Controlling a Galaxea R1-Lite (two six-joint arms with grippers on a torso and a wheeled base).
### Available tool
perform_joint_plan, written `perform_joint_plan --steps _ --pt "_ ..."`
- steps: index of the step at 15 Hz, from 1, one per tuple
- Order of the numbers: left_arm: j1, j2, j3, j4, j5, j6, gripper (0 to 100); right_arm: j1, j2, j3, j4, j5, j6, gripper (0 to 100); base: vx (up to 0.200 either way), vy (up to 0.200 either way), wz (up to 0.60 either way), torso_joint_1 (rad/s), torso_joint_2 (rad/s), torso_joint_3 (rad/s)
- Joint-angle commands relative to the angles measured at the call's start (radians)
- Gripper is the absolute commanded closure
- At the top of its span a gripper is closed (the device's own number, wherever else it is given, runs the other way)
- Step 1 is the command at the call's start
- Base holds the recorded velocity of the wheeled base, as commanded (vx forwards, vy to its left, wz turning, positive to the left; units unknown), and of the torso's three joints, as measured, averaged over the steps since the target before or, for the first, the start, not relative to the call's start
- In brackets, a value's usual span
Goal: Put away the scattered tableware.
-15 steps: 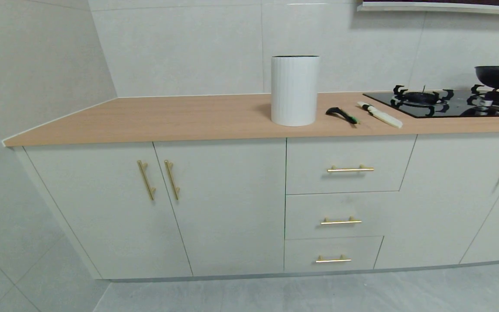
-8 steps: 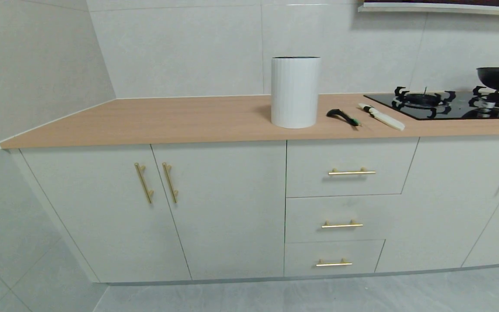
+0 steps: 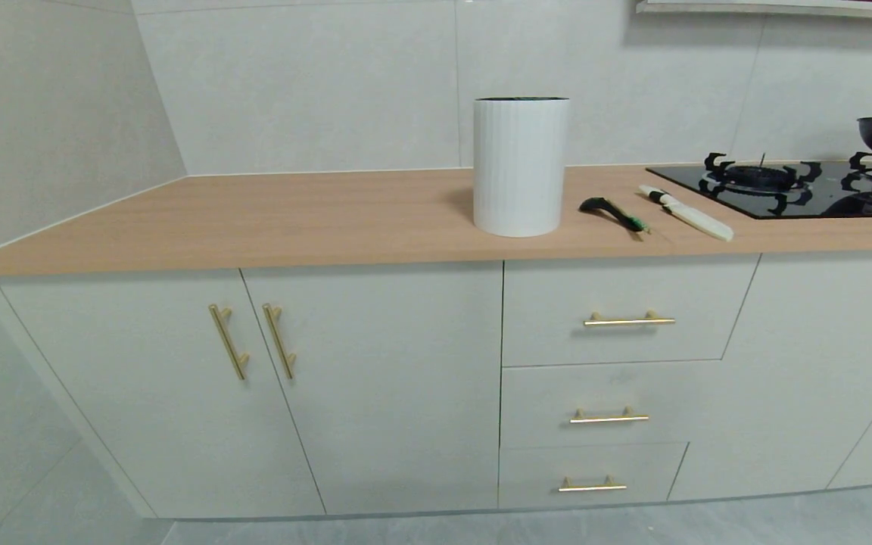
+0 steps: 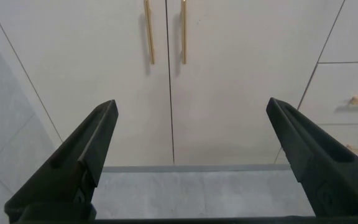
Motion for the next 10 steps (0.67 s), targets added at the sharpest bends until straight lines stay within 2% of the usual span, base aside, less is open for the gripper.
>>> perform_joint_plan --steps 1,7,9,10 --pt "0.0 0.0 0.0 0.0 0.0 0.0 0 0.001 0.0 0.0 -0.001 0.0 0.0 0 0.0 0.0 0.0 0.0 0.0 0.0" --pt "0.0 0.0 0.0 0.0 0.0 0.001 0 0.001 0.0 0.0 -0.001 -0.009 0.004 0 0.0 0.0 0.0 0.0 0.0 0.0" --pt "0.0 0.0 0.0 0.0 0.0 0.001 0 0.001 0.003 -0.141 -0.024 -0.012 0.093 0 0.0 0.0 0.0 0.0 0.0 0.0" --pt "0.0 0.0 0.0 0.0 0.0 0.001 0 0.007 0.045 -0.149 0.051 0.005 0.079 0 0.0 0.0 0.0 0.0 0.0 0.0"
